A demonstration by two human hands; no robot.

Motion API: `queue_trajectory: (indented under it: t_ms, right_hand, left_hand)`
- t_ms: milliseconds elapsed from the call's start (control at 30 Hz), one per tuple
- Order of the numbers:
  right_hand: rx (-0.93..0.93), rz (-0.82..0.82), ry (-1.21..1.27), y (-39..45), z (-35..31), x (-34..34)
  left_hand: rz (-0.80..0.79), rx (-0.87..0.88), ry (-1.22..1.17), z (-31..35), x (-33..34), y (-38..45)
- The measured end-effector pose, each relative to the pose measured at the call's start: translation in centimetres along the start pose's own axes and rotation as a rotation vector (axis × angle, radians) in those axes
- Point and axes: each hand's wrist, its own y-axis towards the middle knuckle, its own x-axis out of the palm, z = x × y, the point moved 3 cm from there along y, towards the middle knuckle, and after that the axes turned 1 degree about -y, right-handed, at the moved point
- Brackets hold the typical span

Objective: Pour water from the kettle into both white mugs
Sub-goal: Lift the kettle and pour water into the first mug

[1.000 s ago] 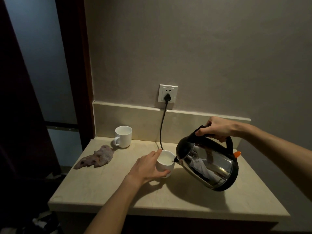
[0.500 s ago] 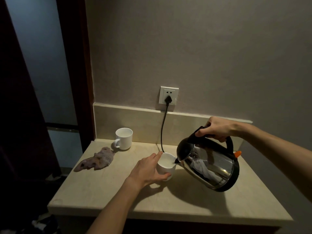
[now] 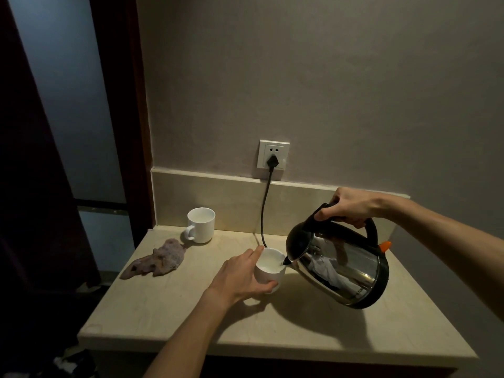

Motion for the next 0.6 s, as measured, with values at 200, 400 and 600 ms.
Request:
queue_trajectory:
  t_ms: [200,400,600]
  right_hand:
    - [-0.003,-0.007,-0.041,0.34,-0.36,-0.20]
    - [-0.012,-0.011,-0.048,0.37,-0.39,-0.18]
    - [-0.003,-0.006,-0.064,0.32,-0.40,-0.12]
  left_hand:
    - [-0.002,0.004,0.007,0.12,-0.32,0.12]
    - [-0.004,-0.005,0.005,0.17,-0.33,0.06]
    - [-0.002,-0.011,0.030,0.18,-0.30,0.09]
